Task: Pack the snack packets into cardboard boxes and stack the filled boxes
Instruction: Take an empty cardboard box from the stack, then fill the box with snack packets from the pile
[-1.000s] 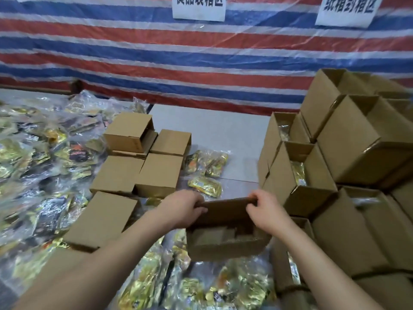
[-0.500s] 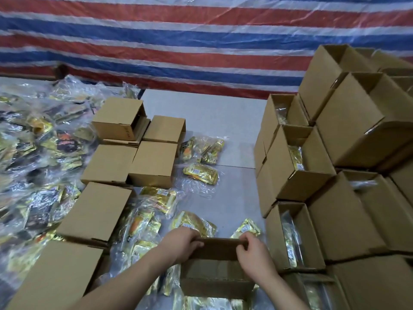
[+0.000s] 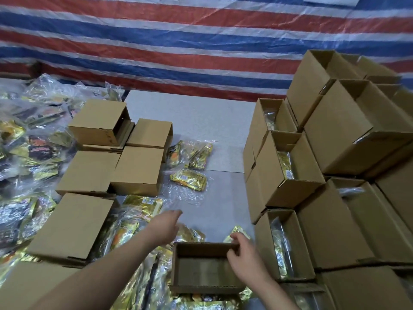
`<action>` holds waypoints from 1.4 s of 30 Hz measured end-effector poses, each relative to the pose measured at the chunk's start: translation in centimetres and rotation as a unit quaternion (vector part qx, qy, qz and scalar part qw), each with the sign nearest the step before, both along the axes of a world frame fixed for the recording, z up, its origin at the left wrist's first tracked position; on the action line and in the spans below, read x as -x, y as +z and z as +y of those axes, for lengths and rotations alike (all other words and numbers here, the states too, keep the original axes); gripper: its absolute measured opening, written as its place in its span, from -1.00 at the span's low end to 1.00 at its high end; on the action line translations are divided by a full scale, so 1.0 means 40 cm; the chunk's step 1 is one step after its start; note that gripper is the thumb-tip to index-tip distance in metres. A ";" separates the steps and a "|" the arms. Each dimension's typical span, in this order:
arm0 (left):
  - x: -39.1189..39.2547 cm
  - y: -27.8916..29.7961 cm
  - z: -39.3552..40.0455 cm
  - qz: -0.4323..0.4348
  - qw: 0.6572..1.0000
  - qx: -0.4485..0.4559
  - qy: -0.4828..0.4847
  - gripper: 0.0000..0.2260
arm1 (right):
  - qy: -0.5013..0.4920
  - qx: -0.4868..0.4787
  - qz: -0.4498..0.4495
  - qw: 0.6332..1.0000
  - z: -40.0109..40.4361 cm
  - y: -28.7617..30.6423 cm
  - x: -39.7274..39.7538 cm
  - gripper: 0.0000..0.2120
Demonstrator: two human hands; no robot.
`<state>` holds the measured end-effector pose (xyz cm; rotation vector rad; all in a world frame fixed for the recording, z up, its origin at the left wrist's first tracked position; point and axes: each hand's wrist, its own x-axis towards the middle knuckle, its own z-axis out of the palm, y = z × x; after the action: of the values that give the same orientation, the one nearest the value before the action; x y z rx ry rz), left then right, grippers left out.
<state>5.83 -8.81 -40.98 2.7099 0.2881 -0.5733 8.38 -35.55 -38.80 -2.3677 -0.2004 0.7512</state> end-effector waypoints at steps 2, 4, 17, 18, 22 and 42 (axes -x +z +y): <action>-0.026 -0.034 0.011 0.064 0.984 -0.105 -0.129 -0.37 | 0.018 -0.004 -0.005 1.000 -0.005 0.002 0.001 -0.56; -0.043 -0.059 0.001 0.086 0.959 -0.169 -0.209 -0.31 | 0.035 -0.003 -0.014 0.999 -0.006 0.007 -0.001 -0.52; -0.037 -0.216 -0.013 0.084 0.956 -0.192 -0.207 -0.34 | 0.047 0.012 -0.030 0.998 -0.002 0.014 -0.013 -0.55; -0.036 -0.214 -0.004 0.078 0.962 -0.181 -0.191 -0.35 | 0.045 0.010 -0.029 0.998 -0.002 0.012 -0.014 -0.56; -0.043 -0.151 0.046 0.011 0.997 -0.050 -0.063 -0.37 | 0.040 -0.005 -0.034 0.999 -0.004 -0.002 -0.011 -0.55; -0.114 0.476 -0.167 -0.275 0.928 0.226 0.108 -0.49 | -0.114 -0.549 0.176 0.809 0.230 0.376 -0.167 -0.42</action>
<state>10.38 -15.51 -21.92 2.2284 0.2581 0.1788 15.06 -26.36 -23.77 -1.0986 -0.1286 0.6688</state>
